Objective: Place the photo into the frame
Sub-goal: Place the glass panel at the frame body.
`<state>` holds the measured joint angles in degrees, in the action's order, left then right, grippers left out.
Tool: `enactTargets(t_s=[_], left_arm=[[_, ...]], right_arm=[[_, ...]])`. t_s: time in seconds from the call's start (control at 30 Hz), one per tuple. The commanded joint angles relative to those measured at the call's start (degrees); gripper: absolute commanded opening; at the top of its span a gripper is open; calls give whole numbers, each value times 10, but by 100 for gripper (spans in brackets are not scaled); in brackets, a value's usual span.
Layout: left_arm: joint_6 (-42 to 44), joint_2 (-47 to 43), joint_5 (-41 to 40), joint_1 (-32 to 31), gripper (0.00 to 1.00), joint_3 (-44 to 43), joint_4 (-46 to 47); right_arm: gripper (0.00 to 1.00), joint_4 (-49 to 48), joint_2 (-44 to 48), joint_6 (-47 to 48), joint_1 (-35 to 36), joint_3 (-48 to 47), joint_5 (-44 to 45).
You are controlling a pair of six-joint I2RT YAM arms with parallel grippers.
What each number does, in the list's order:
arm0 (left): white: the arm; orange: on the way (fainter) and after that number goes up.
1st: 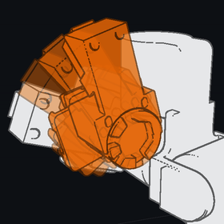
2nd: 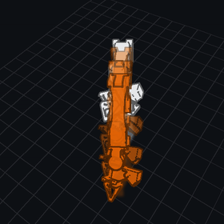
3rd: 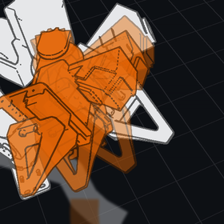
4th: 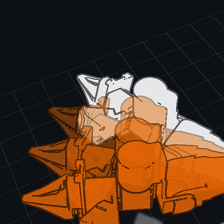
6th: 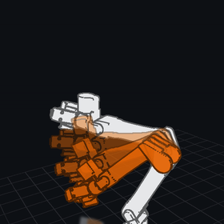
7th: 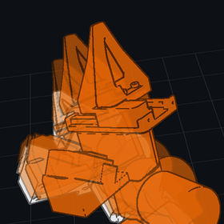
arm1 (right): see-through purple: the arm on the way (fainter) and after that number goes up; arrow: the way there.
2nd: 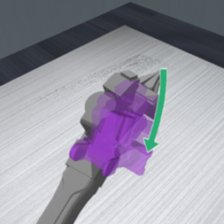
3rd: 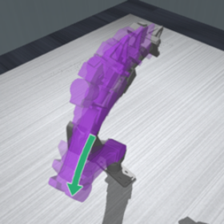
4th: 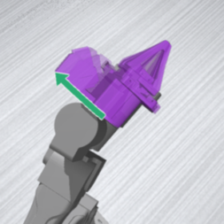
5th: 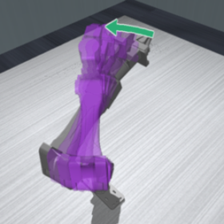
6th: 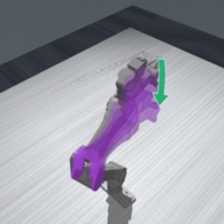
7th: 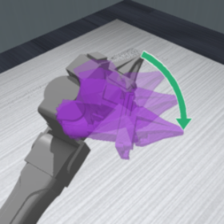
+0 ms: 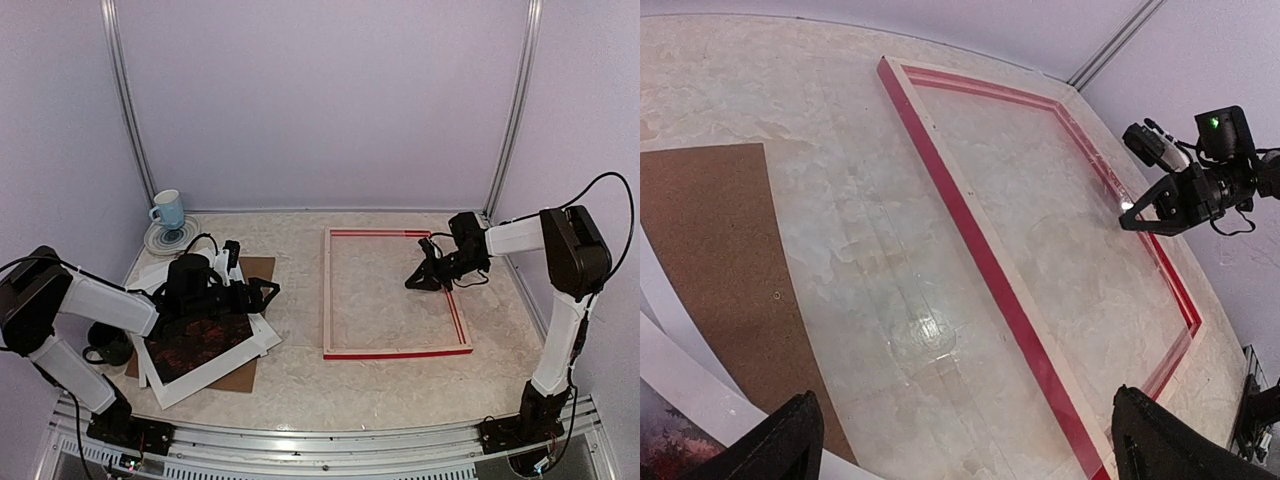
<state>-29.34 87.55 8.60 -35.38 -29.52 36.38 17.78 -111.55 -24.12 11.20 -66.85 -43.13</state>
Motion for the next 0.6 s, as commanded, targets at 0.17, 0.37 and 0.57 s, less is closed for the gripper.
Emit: enactTargets(t_s=[0.17, 0.37, 0.57], left_arm=[[-1, 8, 7, 6, 99, -13, -2], [-3, 8, 10, 7, 99, -13, -1], [-4, 8, 11, 7, 99, -12, -1]], right_arm=[[0, 47, 12, 39, -11, -12, 48], [0, 60, 19, 49, -16, -9, 68], [0, 69, 21, 56, -23, -11, 78]])
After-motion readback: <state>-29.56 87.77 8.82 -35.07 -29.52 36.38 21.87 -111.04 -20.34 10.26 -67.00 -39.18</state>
